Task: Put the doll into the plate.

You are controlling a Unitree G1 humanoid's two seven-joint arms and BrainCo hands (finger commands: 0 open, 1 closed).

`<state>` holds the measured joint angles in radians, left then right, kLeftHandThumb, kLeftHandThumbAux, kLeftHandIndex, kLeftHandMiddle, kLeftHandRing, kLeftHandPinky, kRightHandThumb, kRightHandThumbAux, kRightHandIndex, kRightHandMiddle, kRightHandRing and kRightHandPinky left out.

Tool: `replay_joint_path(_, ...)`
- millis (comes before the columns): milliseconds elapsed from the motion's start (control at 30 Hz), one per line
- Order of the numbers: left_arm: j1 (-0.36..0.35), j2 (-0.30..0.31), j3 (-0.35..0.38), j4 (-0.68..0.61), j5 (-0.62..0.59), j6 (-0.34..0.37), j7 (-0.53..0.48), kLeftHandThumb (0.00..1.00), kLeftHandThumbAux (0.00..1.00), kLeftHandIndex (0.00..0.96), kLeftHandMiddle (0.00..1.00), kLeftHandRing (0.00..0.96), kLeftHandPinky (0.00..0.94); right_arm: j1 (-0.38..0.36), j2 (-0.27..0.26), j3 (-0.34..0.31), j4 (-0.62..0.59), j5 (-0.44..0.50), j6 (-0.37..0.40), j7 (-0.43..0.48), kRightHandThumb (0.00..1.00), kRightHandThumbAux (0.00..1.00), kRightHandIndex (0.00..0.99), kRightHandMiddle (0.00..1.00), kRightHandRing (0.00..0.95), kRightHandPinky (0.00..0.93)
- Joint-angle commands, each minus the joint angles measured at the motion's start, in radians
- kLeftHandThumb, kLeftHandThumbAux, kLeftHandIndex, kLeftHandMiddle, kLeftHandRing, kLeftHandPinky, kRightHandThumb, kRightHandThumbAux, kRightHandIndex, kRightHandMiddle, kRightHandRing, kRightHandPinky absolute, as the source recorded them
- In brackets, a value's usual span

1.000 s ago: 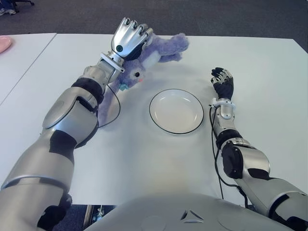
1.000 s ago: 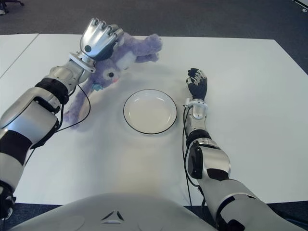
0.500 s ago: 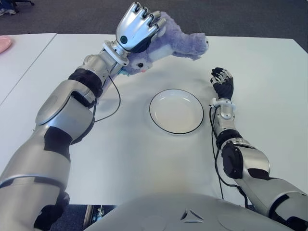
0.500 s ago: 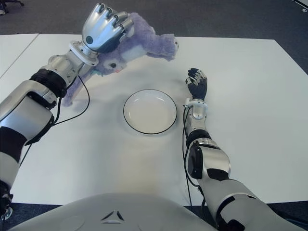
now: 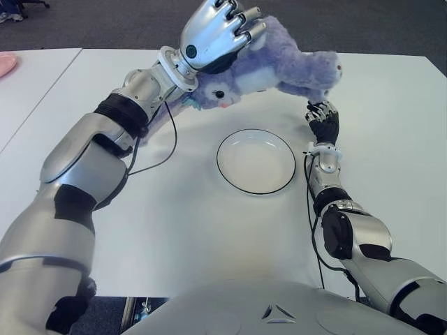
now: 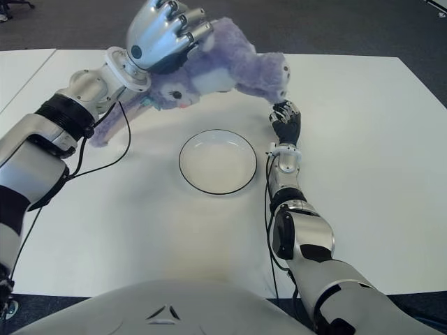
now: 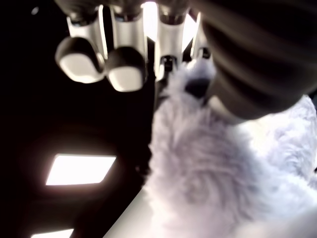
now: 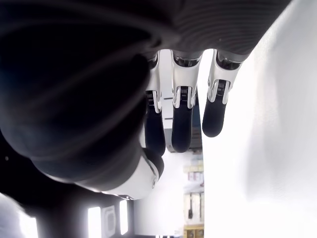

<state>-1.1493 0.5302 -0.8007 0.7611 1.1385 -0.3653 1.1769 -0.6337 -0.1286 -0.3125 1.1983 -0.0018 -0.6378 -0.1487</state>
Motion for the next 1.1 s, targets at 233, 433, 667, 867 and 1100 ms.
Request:
replay_joint_path(233,0.099,0.092,0.029,-0.288,0.046,-0.041,-0.135,0.028,0.665,0.852,0.922,0.914,0.912,0.264,0.087,-0.012,0.147,0.014,0.112,-0.020,0.679,0.931,0.281,0.321,0.263,0.202)
replay_joint_path(433,0.108,0.107,0.032,-0.352,0.040,-0.081,-0.173,0.020,0.664,0.851,0.920,0.912,0.908,0.264,0.086,-0.009,0.147,0.013,0.107,-0.015,0.658,0.934,0.284,0.317,0.263,0.227)
replay_joint_path(667,0.153,0.094,0.055,-0.440,-0.054,-0.182,-0.272,0.034,0.669,0.847,0.916,0.906,0.898,0.264,0.090,-0.010,0.147,0.013,0.105,-0.027,0.653,0.938,0.336,0.330,0.282,0.241)
replay_joint_path(867,0.182,0.098,0.077,-0.479,-0.060,-0.220,-0.306,0.071,0.676,0.842,0.911,0.899,0.891,0.270,0.091,0.003,0.147,-0.002,0.100,-0.052,0.665,0.931,0.366,0.337,0.288,0.221)
replay_joint_path(1100,0.234,0.103,0.098,-0.515,-0.064,-0.254,-0.319,0.121,0.715,0.839,0.906,0.895,0.886,0.275,0.088,0.022,0.148,-0.018,0.096,-0.065,0.649,0.936,0.374,0.323,0.267,0.202)
